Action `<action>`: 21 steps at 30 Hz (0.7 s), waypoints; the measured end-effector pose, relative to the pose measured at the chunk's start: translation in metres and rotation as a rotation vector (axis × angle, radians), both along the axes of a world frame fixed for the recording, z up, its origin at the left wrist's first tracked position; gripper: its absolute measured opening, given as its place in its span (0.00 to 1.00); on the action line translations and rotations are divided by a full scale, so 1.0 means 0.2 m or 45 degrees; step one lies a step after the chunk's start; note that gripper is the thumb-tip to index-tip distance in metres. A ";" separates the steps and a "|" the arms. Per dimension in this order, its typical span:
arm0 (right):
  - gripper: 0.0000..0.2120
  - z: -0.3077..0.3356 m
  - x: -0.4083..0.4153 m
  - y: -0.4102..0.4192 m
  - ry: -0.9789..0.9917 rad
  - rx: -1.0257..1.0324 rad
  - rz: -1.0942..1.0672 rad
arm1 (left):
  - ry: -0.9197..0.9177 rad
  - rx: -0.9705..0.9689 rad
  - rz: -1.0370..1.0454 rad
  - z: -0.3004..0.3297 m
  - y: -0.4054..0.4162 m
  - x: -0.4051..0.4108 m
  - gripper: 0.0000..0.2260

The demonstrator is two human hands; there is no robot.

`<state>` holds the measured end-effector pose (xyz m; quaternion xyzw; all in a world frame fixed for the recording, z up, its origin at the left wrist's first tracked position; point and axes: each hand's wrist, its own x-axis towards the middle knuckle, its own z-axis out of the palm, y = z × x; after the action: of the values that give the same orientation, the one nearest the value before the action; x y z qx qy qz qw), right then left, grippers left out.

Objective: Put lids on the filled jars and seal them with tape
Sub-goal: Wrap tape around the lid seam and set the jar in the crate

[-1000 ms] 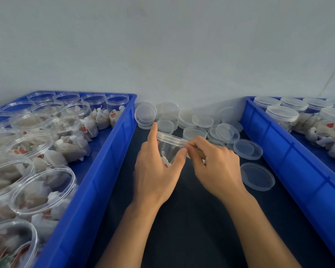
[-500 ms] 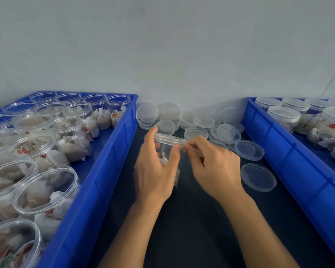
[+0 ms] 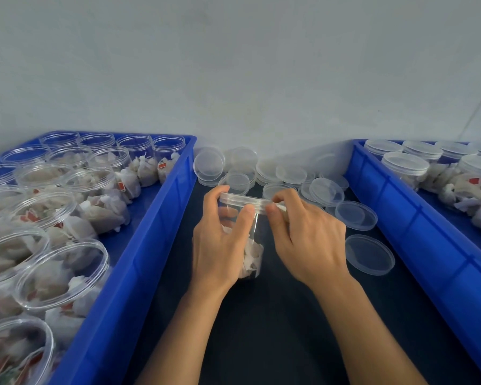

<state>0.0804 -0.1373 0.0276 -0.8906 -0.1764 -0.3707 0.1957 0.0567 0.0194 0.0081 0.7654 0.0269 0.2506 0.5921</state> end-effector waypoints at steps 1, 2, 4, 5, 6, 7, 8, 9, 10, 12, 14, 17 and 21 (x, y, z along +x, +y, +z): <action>0.17 0.00 0.00 0.00 0.005 -0.002 0.007 | -0.001 -0.019 -0.016 0.00 0.00 0.00 0.25; 0.17 0.00 -0.01 0.00 0.011 -0.005 0.012 | 0.003 -0.036 -0.039 0.01 0.01 0.00 0.24; 0.18 0.01 -0.01 -0.01 0.033 -0.017 0.014 | 0.019 -0.073 -0.091 0.01 0.02 0.00 0.24; 0.18 0.01 -0.02 -0.01 0.049 -0.027 0.012 | 0.028 -0.089 -0.113 0.01 0.02 0.00 0.24; 0.19 0.01 -0.02 -0.01 0.066 -0.040 0.011 | 0.034 -0.101 -0.129 0.01 0.03 0.00 0.24; 0.19 0.01 -0.02 0.00 0.088 -0.059 0.009 | 0.037 -0.109 -0.141 0.01 0.04 0.01 0.24; 0.21 0.01 -0.03 0.00 0.117 -0.086 0.003 | 0.040 -0.108 -0.151 0.01 0.04 0.01 0.24; 0.22 0.01 -0.03 0.00 0.147 -0.110 -0.005 | 0.042 -0.100 -0.157 0.01 0.05 0.01 0.24; 0.22 0.01 -0.03 0.01 0.171 -0.120 -0.011 | 0.046 -0.089 -0.162 0.01 0.05 0.02 0.24; 0.22 0.01 -0.03 0.02 0.196 -0.108 -0.012 | 0.062 -0.063 -0.170 -0.01 0.06 0.02 0.25; 0.22 0.01 -0.04 0.03 0.208 -0.091 -0.021 | 0.091 -0.029 -0.180 -0.02 0.06 0.02 0.29; 0.22 0.01 -0.04 0.04 0.200 -0.078 -0.037 | 0.124 -0.033 -0.184 -0.02 0.05 0.01 0.34; 0.22 0.01 -0.05 0.05 0.166 -0.071 -0.051 | 0.169 0.034 -0.098 0.00 0.05 0.01 0.26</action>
<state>0.0697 -0.1270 0.0303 -0.9213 -0.1556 -0.3106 0.1745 0.0582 0.0296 0.0086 0.7886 0.0332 0.1769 0.5879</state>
